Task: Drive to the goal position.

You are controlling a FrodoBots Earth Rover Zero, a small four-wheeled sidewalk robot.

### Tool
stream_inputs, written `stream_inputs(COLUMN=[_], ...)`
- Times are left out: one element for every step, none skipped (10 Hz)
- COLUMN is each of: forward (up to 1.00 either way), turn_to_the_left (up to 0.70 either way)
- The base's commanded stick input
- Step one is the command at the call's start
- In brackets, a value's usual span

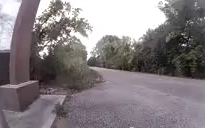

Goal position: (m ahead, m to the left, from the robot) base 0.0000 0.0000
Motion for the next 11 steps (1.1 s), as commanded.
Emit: stream_inputs(forward=[0.04,0.04,0.04,0.04,0.04,0.04,0.05,0.05,0.05,0.05,0.05], turn_to_the_left=[0.0,0.0,0.0,0.0,0.0,0.0,0.0,0.0,0.0,0.0,0.0])
